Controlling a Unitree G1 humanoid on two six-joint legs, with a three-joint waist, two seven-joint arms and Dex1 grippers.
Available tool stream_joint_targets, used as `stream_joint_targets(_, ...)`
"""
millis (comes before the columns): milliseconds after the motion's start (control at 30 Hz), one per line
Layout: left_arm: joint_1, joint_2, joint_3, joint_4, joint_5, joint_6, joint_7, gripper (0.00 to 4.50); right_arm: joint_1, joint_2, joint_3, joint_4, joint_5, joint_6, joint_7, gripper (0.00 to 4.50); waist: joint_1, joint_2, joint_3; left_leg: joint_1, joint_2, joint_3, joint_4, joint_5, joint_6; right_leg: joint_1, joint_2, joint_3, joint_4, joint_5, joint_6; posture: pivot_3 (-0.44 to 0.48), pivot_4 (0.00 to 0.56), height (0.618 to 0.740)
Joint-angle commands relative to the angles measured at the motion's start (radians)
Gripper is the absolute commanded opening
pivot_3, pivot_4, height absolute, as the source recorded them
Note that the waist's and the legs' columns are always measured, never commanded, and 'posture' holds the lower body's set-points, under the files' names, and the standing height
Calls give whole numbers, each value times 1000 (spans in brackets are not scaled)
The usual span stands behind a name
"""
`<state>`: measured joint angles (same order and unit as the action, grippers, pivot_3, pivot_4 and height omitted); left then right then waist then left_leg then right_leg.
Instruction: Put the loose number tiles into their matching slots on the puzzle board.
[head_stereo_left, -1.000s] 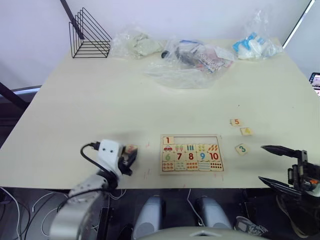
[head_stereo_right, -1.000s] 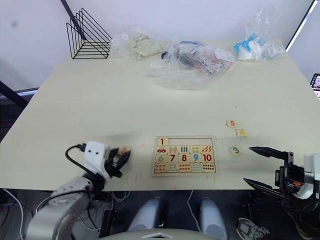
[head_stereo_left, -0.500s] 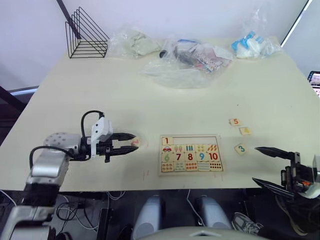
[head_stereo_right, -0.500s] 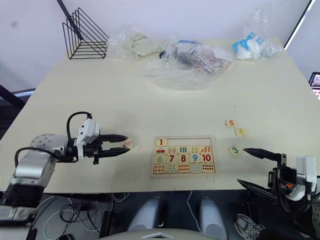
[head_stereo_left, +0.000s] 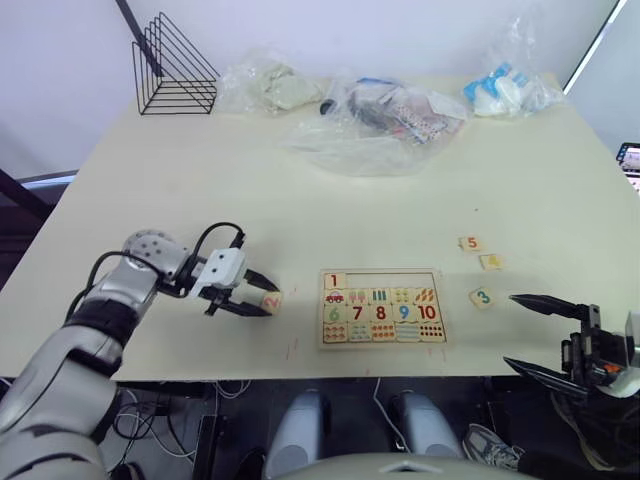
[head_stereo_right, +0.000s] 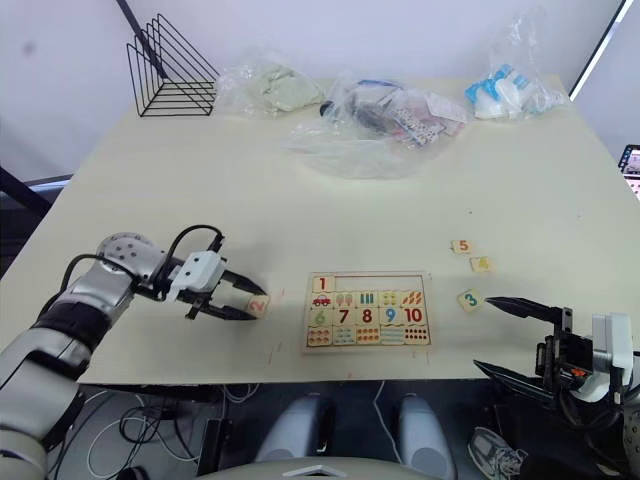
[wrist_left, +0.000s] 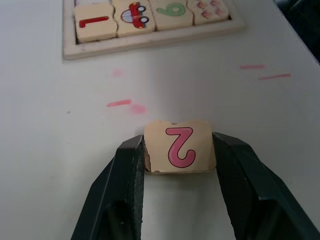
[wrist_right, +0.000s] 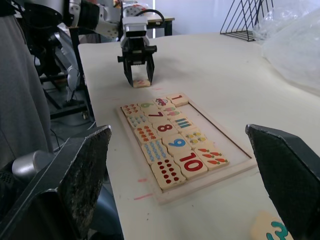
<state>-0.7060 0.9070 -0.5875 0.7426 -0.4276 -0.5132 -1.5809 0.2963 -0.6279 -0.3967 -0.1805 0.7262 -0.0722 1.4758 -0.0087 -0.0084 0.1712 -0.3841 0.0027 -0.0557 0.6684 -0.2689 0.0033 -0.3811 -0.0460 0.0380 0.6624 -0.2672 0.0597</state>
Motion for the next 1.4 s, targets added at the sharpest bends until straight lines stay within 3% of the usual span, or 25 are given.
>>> stream_joint_targets(33, -59, 9, -95, 59, -48, -74, -34, 1589, 7, -4, -15, -28, 13, -14, 0, 4500, -3, 0, 0, 0, 0, 0, 0, 0, 0, 0, 0, 0, 0, 0, 0, 0, 150, 740)
stream_joint_targets(333, -103, -39, -115, 189, -96, -69, -34, 1589, 11, -3, -19, -14, 4, -34, 6, 4500, -4, 0, 0, 0, 0, 0, 0, 0, 0, 0, 0, 1, 1, 0, 0, 0, 150, 740)
stream_joint_targets(367, -101, -43, -109, 192, -104, -62, -34, 2598, 11, -3, -18, -13, 3, -36, 5, 4500, -3, 0, 0, 0, 0, -1, 0, 0, 0, 0, 0, 1, 1, 0, 0, 0, 150, 740)
stream_joint_targets(500, -94, -50, -76, 204, -132, -48, -34, 4296, 7, -4, -18, -9, 4, -38, 5, 4500, -4, 0, 0, 0, 0, -2, 0, 0, 0, 0, 0, 1, 0, 0, 0, 0, 150, 740)
stream_joint_targets(533, -88, -43, -68, 198, -145, -40, -34, 4412, 4, -5, -18, -6, 4, -37, 5, 4500, -4, 0, 0, 0, 0, -3, 0, 0, 0, 0, 0, 1, 0, 0, 0, 0, 150, 740)
stream_joint_targets(733, -33, 3, 47, 126, -234, 50, -34, 4412, -6, -9, -21, 15, 5, -39, 16, 4500, -6, -1, 1, 0, 1, -4, 0, 0, 0, 0, 0, 1, 1, 0, 0, 0, 150, 740)
stream_joint_targets(900, 134, 35, 279, -70, -303, 247, 3, 4412, -7, -3, -1, 10, -9, -41, 15, 4500, -7, 0, 1, 1, 3, -4, 0, 0, 0, -1, 0, 2, 1, 0, 0, 0, 150, 740)
stream_joint_targets(1033, 388, 77, 467, -417, -354, 443, 233, 4412, -16, -4, 1, -13, -2, -26, -7, 4500, -9, 1, 2, 1, 5, -4, 0, 0, 0, -1, 0, 3, 1, 0, 0, 0, 150, 740)
stream_joint_targets(1167, 696, 27, 667, -833, -361, 636, 660, 4412, -14, -18, -10, 0, 6, -20, 5, 4500, -3, 2, 3, 1, 5, -4, -1, 0, 0, 0, -5, 3, 1, 0, 0, 0, 150, 740)
stream_joint_targets(1400, 1001, -109, 786, -1302, -271, 891, 1130, 4412, -12, -40, -28, 7, 16, -5, 7, 4500, 7, 2, 3, 1, 4, -5, -1, 0, 0, 1, -8, 3, -1, 0, 0, 0, 150, 740)
